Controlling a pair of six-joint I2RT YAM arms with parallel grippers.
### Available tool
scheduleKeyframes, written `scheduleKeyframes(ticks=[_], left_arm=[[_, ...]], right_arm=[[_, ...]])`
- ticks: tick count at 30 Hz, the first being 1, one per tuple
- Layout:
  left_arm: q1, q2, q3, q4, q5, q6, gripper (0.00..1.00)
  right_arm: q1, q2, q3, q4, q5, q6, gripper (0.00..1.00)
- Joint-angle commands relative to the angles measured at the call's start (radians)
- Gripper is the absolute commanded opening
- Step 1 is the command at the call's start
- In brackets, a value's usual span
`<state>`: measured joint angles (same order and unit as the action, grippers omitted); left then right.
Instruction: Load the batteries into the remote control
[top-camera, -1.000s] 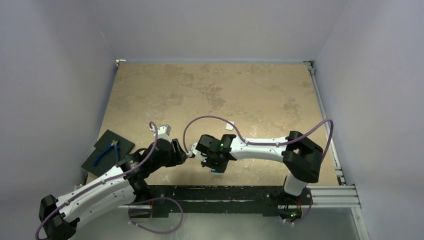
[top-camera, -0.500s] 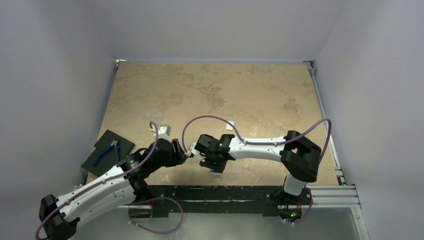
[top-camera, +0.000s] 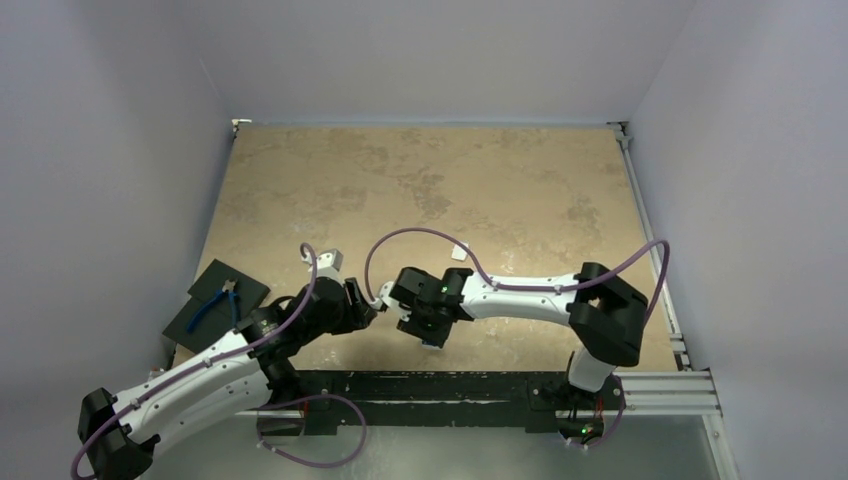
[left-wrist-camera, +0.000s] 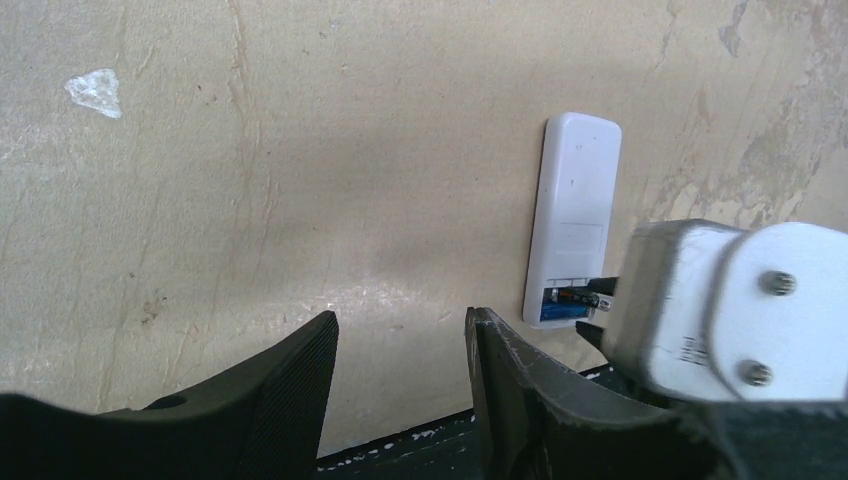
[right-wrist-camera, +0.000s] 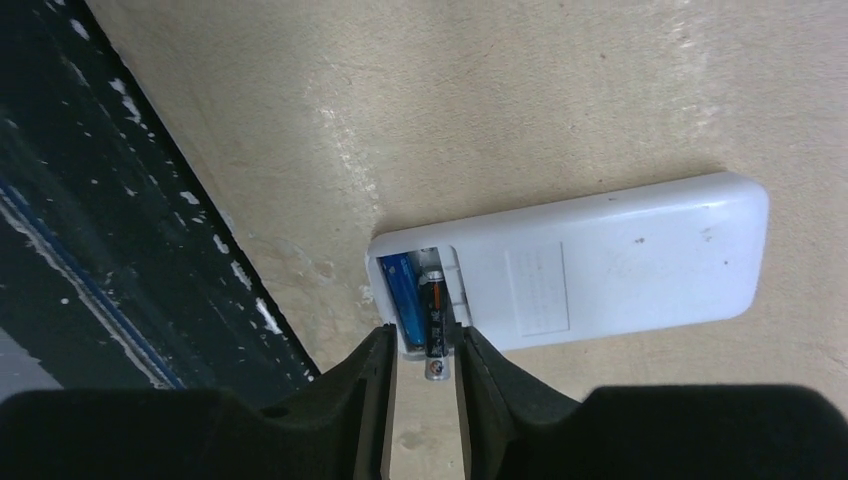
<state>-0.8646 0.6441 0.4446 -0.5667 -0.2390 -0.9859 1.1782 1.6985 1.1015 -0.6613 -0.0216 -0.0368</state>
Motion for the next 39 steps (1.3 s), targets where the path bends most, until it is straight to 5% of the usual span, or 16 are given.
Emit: scheduleKeyframes(ticks=[1,23,39], left_arm=[[0.0,0.008,-0.009,0.025,0.015,-0.002,0.5],[0.001,0.171,-0.081,0.28,0.202,-0.004,0.5],[-0.003,0.34,-0.13,0.522,0.369,-0.011,0.5]], right_arm=[[0.006,-0.105,0.012,0.029,0.007,0.085,0.35],[-0.003,-0.31,-0.169,0.087,0.223,0.586,0.33],[-0.041,-0.456,-0.339,0.214,0.217,0.837,0.3]])
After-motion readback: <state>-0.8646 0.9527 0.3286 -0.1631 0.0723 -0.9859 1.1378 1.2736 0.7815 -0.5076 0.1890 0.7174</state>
